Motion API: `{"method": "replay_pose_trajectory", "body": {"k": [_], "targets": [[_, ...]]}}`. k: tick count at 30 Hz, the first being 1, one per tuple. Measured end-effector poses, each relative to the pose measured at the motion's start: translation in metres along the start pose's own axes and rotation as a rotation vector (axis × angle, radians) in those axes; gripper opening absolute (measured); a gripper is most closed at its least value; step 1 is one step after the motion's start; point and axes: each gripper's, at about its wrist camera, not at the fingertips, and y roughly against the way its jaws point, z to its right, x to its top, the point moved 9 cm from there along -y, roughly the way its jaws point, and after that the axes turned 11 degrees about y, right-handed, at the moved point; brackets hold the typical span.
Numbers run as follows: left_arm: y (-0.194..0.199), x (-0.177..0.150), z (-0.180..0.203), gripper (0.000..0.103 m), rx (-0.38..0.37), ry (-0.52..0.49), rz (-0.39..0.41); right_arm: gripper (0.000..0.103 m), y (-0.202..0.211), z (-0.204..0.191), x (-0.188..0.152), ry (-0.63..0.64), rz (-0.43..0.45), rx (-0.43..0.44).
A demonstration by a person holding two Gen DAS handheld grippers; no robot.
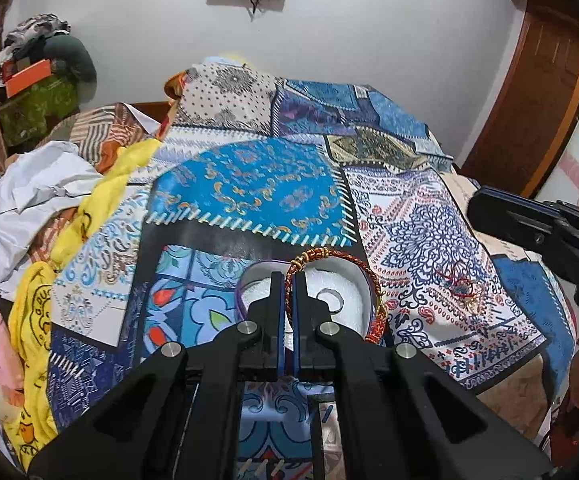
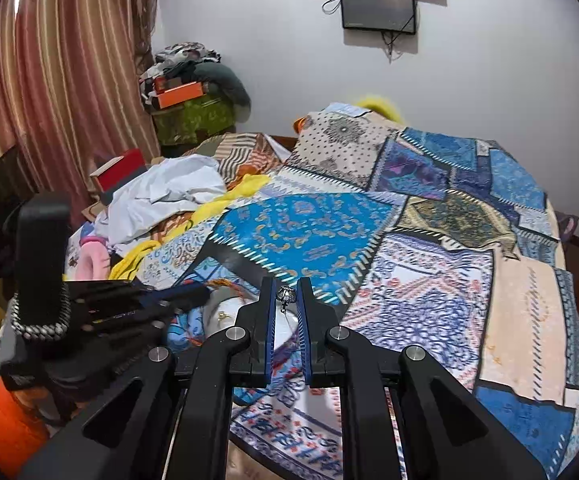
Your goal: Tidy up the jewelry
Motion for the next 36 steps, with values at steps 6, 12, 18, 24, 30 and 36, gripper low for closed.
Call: {"method": "replay_pose_trajectory", "body": {"k": [6, 12, 18, 24, 30, 36], "targets": [[-0.017, -0.004, 0.003, 0.001, -0.021, -0.013, -0.036, 0.009, -0.018, -0.011, -0.006, 0.0, -0.044, 0.048], [-0.025, -0.008, 0.004, 0.001, -0.054, -0.03, -0.067, 0.009, -0.037, -0.013, -0.017, -0.026, -0.101, 0.077], [-0.018, -0.006, -0.005, 0.002, -0.062, -0.01, -0.058, 0.009, -0.048, -0.024, -0.02, -0.015, -0.134, 0.091], [0.003, 0.001, -0.019, 0.007, -0.047, -0.001, -0.009, 0.009, -0.059, -0.034, -0.027, 0.001, -0.174, 0.104], [0.006, -0.002, -0.029, 0.008, -0.031, 0.016, -0.016, 0.009, -0.067, -0.04, -0.037, 0.004, -0.218, 0.099], [0.013, -0.003, -0.03, 0.023, -0.013, 0.007, -0.005, 0.01, -0.068, -0.041, -0.041, 0.003, -0.238, 0.09]]}}
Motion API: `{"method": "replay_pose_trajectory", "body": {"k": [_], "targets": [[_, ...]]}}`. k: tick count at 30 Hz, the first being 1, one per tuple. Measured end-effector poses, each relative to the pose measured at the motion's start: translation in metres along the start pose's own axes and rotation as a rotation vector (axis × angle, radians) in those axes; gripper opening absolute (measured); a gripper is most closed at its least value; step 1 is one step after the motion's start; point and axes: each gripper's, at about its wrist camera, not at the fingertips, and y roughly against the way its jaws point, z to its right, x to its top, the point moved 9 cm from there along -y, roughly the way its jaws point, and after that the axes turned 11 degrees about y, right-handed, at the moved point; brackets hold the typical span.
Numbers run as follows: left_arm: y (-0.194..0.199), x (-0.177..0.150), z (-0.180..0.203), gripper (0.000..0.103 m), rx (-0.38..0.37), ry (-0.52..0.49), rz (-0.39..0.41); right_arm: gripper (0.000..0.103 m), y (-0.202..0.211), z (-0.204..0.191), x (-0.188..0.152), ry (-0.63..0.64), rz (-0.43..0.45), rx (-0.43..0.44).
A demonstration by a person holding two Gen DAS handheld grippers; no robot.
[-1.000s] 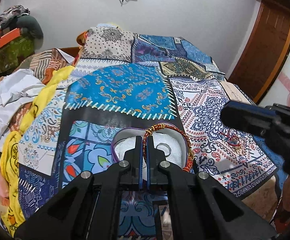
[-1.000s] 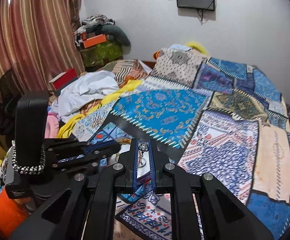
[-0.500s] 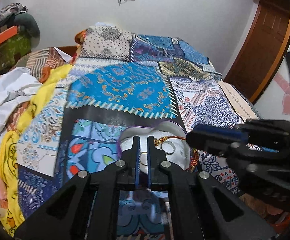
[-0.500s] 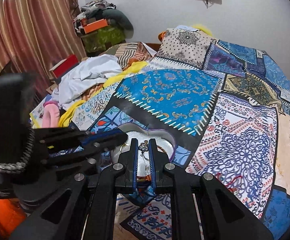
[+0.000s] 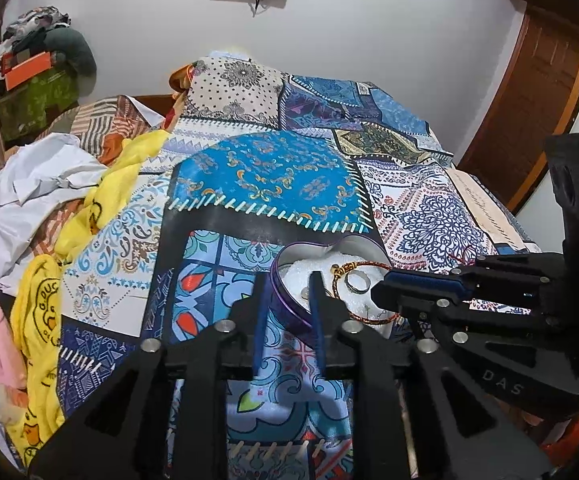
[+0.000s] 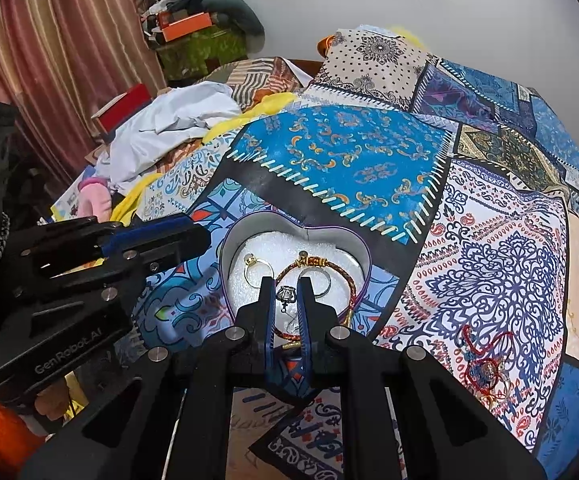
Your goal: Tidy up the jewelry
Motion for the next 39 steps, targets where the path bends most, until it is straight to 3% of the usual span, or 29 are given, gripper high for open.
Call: {"method": "replay_pose_trajectory", "body": {"k": [5, 15, 28, 39], "targets": [[0.013, 0.004, 0.005, 0.03, 0.015, -0.007, 0.029, 0.012, 0.007, 0.001, -0.001, 0.008, 0.007, -0.028], [0.034, 0.008, 0.026, 0.037, 0.028, -0.032, 0.062, 0.036, 0.04, 0.019, 0.001, -0.003, 0.081, -0.121], [0.032, 0.003, 0.08, 0.042, 0.022, -0.1, 0.052, 0.037, 0.085, 0.065, -0.017, -0.081, 0.156, -0.18], [-0.002, -0.013, 0.133, 0.043, 0.006, -0.174, -0.02, 0.037, 0.113, 0.129, -0.062, -0.181, 0.153, -0.286]]}}
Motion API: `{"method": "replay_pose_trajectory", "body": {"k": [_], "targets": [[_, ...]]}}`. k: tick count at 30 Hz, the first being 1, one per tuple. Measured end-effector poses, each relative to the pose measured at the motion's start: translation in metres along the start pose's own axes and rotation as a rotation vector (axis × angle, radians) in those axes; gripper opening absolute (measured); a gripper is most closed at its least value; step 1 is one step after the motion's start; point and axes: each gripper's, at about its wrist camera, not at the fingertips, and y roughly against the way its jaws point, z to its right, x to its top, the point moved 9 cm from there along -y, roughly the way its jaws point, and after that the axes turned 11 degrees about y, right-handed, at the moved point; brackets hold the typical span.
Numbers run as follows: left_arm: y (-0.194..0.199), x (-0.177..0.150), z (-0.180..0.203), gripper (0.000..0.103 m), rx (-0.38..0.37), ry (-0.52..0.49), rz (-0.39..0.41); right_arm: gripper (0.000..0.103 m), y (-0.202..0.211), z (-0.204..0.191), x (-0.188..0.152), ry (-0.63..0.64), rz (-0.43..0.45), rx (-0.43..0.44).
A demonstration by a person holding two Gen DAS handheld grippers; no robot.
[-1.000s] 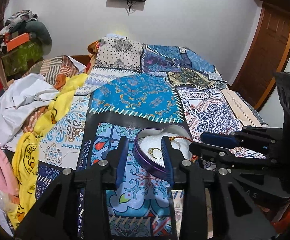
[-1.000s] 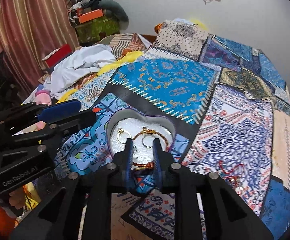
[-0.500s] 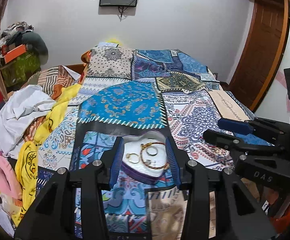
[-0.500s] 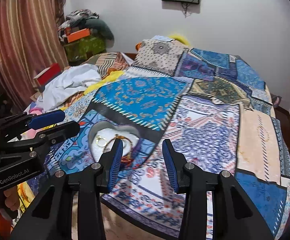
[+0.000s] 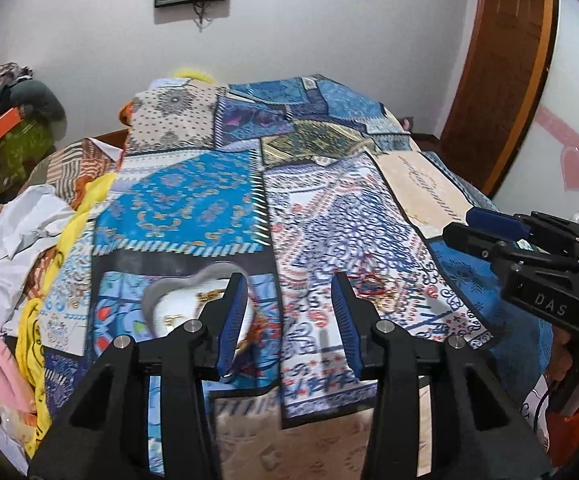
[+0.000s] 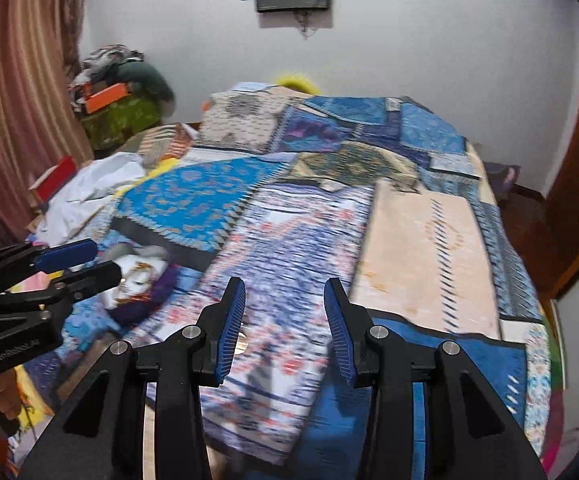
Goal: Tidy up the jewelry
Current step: 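Move the open left gripper back to the remaining jewelry, then grasp a small gold ring with the left gripper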
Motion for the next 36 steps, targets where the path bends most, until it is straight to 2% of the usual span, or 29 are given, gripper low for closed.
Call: {"method": "replay_pose_trajectory", "body": {"k": [9, 17, 19, 24, 29, 36], "targets": [[-0.036, -0.017, 0.033, 0.043, -0.033, -0.04, -0.089, 0.037, -0.007, 0.035, -0.028, -0.059, -0.042, 0.0], [-0.052, -0.039, 0.055, 0.043, -0.079, -0.077, -0.154, 0.037, -0.013, 0.044, -0.04, -0.079, -0.057, 0.018], [-0.053, -0.044, 0.06, 0.035, -0.102, -0.074, -0.168, 0.037, -0.015, 0.045, -0.043, -0.084, -0.061, 0.024], [-0.059, -0.046, 0.066, 0.025, -0.127, -0.058, -0.182, 0.037, -0.02, 0.045, -0.047, -0.088, -0.07, 0.037], [-0.065, -0.045, 0.068, 0.025, -0.145, -0.035, -0.199, 0.037, -0.021, 0.042, -0.047, -0.08, -0.073, 0.048], [-0.057, -0.05, 0.074, 0.025, -0.143, -0.064, -0.203, 0.037, -0.019, 0.043, -0.046, -0.082, -0.071, 0.045]]}}
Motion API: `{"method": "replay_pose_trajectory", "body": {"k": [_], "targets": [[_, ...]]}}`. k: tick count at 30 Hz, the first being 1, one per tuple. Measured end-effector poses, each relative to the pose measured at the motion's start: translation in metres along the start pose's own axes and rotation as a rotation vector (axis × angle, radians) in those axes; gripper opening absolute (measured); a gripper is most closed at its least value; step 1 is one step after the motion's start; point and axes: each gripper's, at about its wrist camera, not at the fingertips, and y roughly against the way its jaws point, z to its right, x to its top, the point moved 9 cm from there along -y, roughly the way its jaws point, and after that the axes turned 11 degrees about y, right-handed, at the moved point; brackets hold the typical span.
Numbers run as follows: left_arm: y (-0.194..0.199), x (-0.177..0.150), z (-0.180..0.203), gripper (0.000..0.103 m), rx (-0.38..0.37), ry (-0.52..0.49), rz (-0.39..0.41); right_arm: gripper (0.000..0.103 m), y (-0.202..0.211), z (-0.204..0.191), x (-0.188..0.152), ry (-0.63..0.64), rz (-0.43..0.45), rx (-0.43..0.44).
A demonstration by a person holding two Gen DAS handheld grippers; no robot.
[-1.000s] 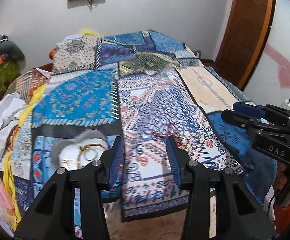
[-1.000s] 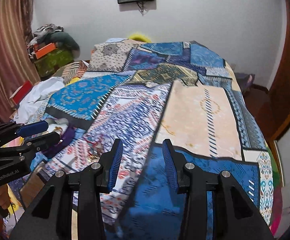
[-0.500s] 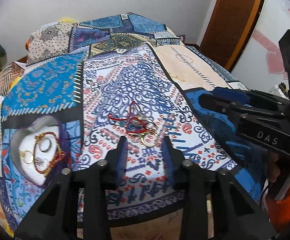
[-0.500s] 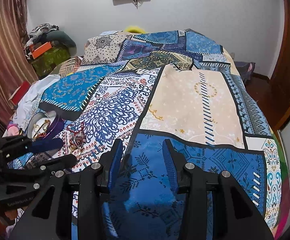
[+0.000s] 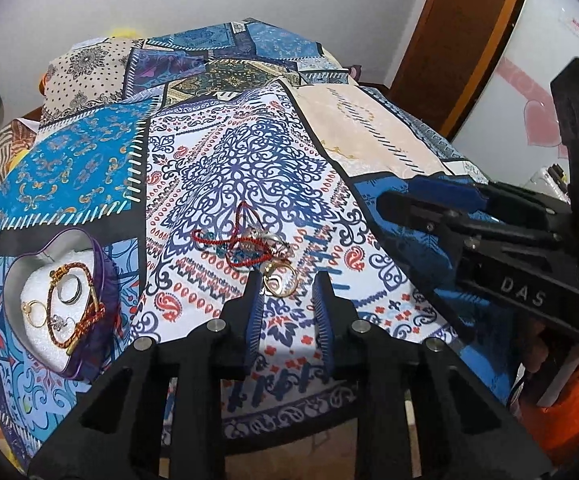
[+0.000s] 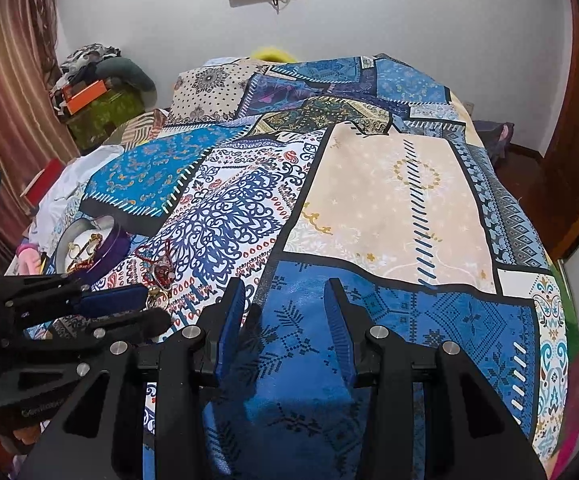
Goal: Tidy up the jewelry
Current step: 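Grasp a small gold ring with the left gripper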
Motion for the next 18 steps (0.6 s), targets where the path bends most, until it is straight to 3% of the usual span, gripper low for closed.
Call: {"method": "replay_pose_trajectory", "body": {"k": [11, 13, 17, 18], "targets": [[-0.008, 0.008, 0.001, 0.024, 0.04, -0.058, 0.021, 0.037, 0.001, -0.007, 0.0, 0.006, -0.006, 0.005], [-0.008, 0.008, 0.001, 0.014, 0.033, -0.066, 0.025, 0.037, 0.001, -0.007, 0.0, 0.006, -0.007, 0.006], [-0.003, 0.009, -0.001, 0.014, 0.033, -0.051, 0.038, 0.037, 0.004, -0.009, 0.002, 0.008, -0.003, 0.01], [-0.001, 0.009, -0.002, 0.007, 0.029, -0.045, 0.041, 0.037, 0.005, -0.01, 0.003, 0.011, -0.002, 0.012]]}}
